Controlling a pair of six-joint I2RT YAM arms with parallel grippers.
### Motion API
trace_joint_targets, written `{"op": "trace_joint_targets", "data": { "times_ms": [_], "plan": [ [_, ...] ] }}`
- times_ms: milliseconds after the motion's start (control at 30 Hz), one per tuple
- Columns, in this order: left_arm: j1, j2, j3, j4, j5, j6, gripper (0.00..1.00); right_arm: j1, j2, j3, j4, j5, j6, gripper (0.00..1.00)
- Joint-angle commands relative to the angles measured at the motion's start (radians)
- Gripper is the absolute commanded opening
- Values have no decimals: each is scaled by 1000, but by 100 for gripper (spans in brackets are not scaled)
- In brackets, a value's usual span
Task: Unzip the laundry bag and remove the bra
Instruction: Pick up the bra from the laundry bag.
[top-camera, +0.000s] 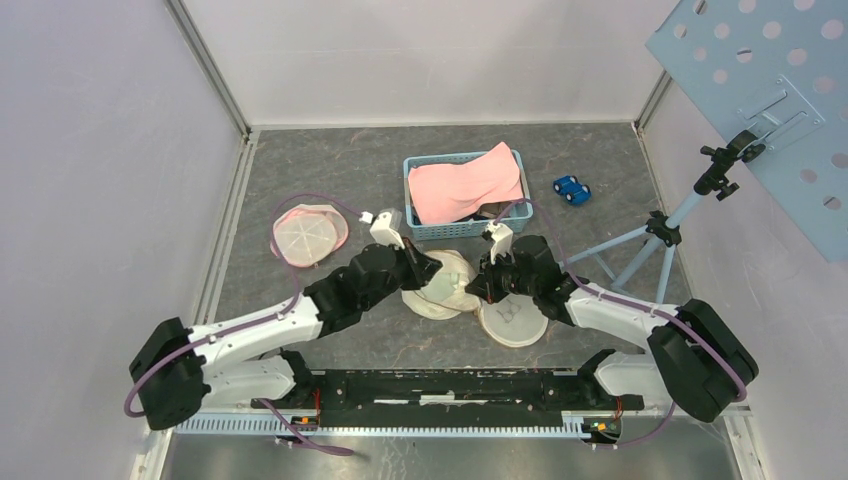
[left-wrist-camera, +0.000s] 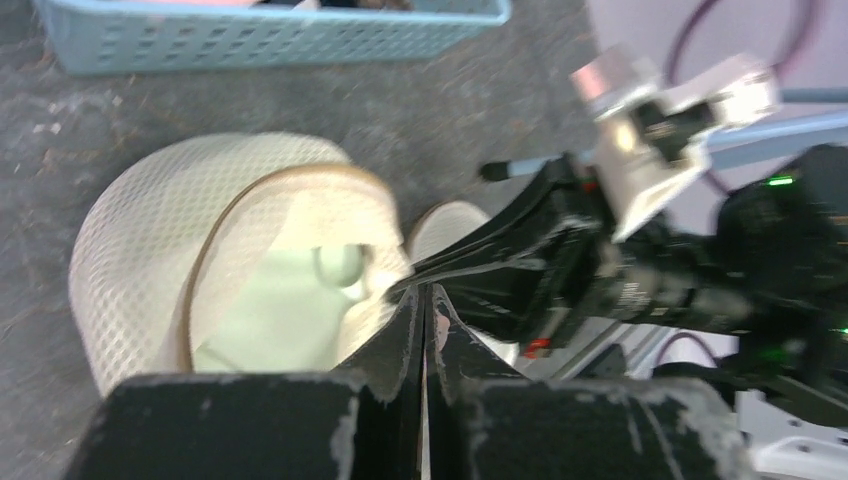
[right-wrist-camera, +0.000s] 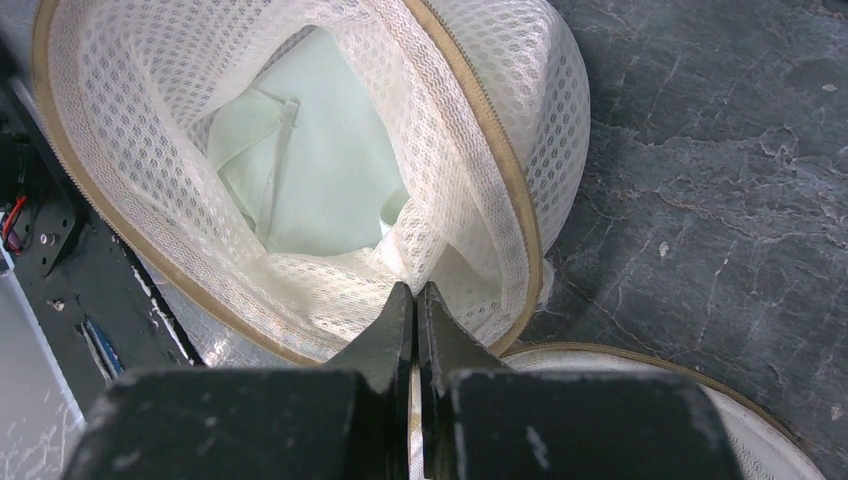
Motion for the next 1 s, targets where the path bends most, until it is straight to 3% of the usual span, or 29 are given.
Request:
{"op": "trace_joint_targets", "data": {
  "times_ms": [0, 400, 633, 767, 967],
  "plan": [
    [-1, 82, -1, -36, 5, -14, 6, 2, -41, 11, 17, 20, 1, 0],
    [17, 351, -34, 255, 46, -112, 30, 1, -50, 36, -17, 10, -21, 0],
    [25, 471, -33, 399, 91, -167, 32, 2, -55, 36, -22, 8, -28, 0],
    [27, 528, -38, 498, 142, -202, 40, 3, -54, 40, -27, 6, -34, 0],
    [27, 573, -34, 577, 165, -239, 41, 1, -51, 42, -23, 4, -33, 0]
  ]
}}
